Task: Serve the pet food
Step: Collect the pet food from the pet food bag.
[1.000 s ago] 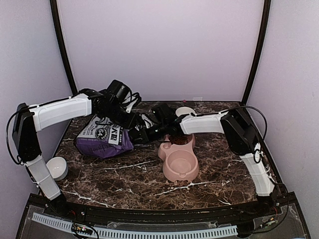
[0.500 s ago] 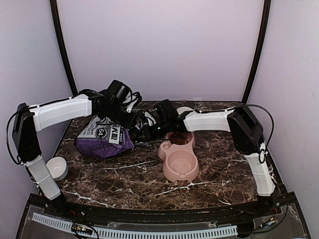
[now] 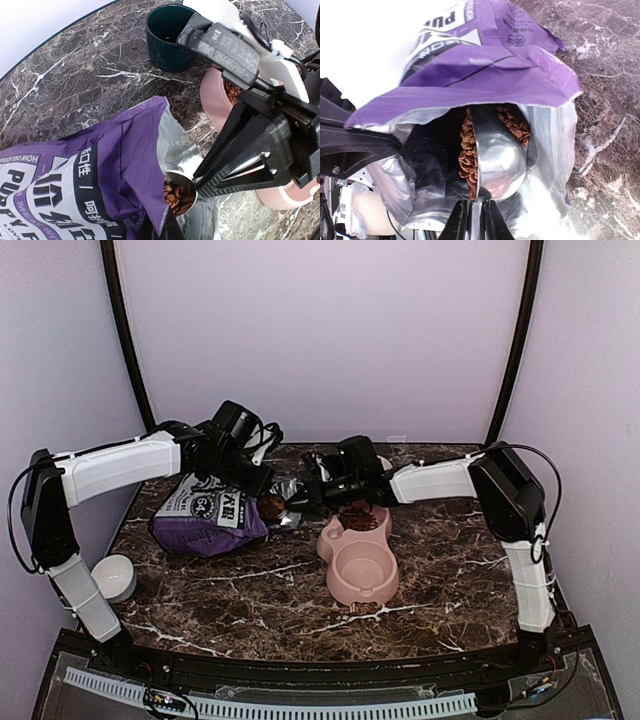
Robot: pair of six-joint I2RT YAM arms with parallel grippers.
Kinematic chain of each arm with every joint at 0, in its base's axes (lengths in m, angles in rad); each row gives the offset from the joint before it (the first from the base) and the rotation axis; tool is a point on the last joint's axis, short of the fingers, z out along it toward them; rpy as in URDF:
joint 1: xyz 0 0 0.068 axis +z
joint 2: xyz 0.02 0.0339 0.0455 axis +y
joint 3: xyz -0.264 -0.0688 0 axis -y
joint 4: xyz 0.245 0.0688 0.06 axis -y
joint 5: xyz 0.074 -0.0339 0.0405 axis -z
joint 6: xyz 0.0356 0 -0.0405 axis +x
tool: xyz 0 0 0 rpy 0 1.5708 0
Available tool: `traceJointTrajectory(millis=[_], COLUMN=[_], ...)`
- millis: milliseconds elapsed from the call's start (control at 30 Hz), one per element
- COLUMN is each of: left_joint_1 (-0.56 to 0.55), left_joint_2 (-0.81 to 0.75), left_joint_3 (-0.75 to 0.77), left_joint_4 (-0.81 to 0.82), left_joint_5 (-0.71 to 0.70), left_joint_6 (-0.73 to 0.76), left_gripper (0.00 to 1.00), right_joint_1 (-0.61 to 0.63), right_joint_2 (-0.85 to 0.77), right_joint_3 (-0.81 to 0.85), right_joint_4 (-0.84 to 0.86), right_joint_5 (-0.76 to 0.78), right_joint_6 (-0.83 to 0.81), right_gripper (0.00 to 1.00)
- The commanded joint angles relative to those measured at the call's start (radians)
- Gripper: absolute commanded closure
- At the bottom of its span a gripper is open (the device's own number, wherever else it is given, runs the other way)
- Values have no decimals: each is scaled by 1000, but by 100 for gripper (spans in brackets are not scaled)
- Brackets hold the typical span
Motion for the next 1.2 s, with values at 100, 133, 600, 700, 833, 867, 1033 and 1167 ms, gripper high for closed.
traceJointTrajectory(millis=[100, 133, 600, 700, 833, 867, 1033, 1167], left_joint_1=[6, 6, 6, 6, 6, 6, 6, 6], left_joint_2=[-73, -74, -89, -91, -94, -96, -109, -119], left_joint_3=[-17, -19, -31, -34, -37, -38, -47, -55], left_joint_4=[53, 55, 73, 77, 78, 78, 87, 98], left_joint_5=[-49, -51, -64, -64, -66, -66, -63, -61], left_joint_6=[24, 24, 27, 28, 29, 29, 29, 32], left_gripper=[100, 100, 100, 100, 100, 100, 100, 100], right_joint_1=[-11, -12, -17, -20, -25, -27, -33, -42], right_joint_2=[-84, -88, -123, -121, -128, -133, -151, -168], right_joint_3=[-28, -30, -38, -49, -79, -89, -132, -176], right_joint_4=[91, 88, 6, 23, 80, 103, 159, 205], right_joint_5=[-21, -20, -5, -27, -62, -70, -98, -115], right_joint_6=[35, 35, 4, 19, 62, 74, 114, 148], right_gripper=[100, 100, 100, 100, 100, 100, 100, 100])
